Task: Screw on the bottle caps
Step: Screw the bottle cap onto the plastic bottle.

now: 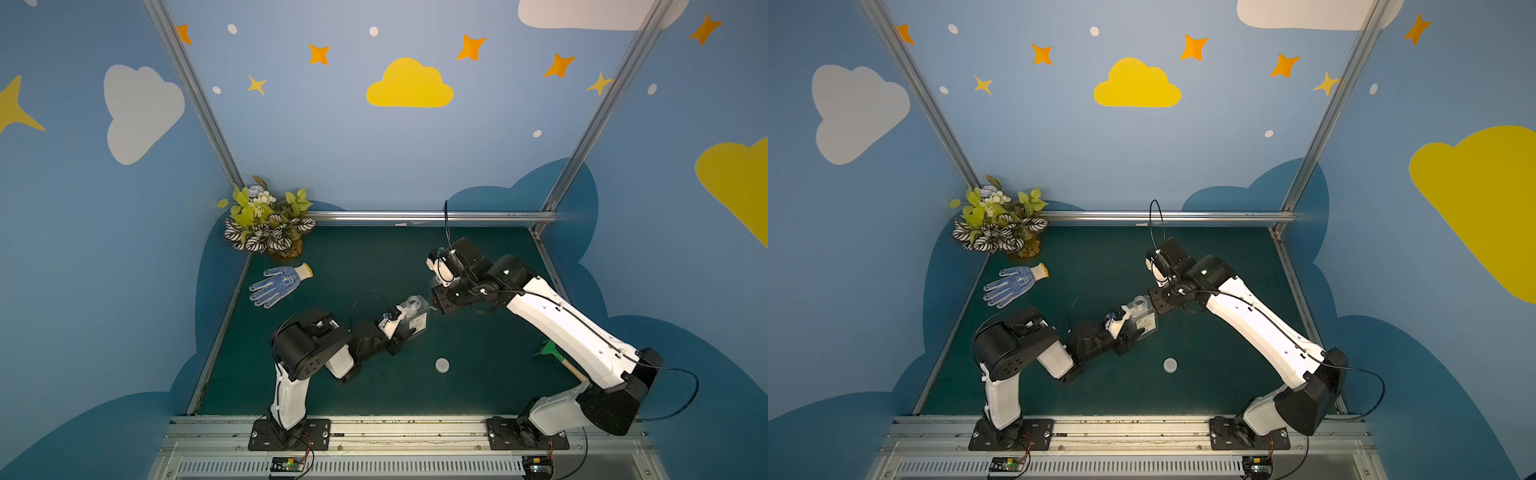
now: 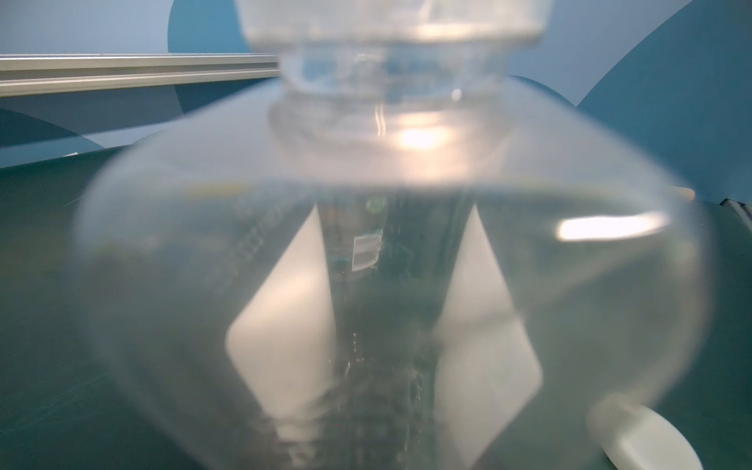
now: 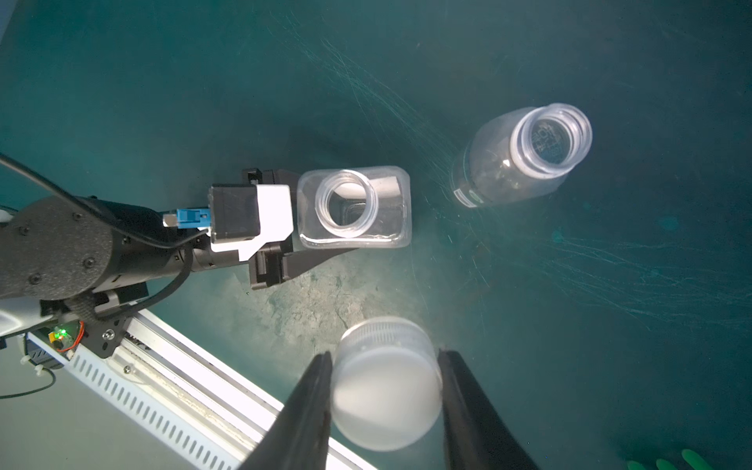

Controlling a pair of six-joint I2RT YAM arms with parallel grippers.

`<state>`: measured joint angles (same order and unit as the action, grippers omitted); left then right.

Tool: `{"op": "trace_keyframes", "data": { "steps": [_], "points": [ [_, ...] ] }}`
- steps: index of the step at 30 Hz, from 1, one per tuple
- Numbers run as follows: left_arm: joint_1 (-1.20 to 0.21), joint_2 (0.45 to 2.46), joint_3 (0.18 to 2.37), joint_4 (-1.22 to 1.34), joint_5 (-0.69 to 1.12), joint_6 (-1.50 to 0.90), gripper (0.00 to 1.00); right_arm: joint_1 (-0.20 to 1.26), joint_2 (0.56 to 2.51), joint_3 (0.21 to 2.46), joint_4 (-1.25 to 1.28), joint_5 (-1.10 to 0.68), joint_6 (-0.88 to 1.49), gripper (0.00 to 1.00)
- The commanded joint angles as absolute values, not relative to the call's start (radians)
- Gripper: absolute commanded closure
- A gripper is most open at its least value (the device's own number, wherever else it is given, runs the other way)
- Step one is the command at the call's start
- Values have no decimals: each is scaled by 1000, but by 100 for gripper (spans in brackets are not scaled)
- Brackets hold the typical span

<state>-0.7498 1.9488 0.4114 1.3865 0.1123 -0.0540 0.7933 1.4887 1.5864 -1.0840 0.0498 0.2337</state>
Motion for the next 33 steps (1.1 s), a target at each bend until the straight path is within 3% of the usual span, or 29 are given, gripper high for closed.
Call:
{"op": "trace_keyframes", "data": {
  "steps": [1, 8, 33],
  "points": [
    [-743, 1968, 425, 1400, 195, -50, 53, 788, 1521, 1633, -1109, 6, 204, 65],
    [-742, 1956, 399, 1399, 231, -15, 60, 800, 1622, 1725, -1147, -55, 185, 66],
    [-743, 1953, 367, 1400, 235, 51, 62, 874, 1834, 1859, -1282, 67, 172, 68]
  ]
}}
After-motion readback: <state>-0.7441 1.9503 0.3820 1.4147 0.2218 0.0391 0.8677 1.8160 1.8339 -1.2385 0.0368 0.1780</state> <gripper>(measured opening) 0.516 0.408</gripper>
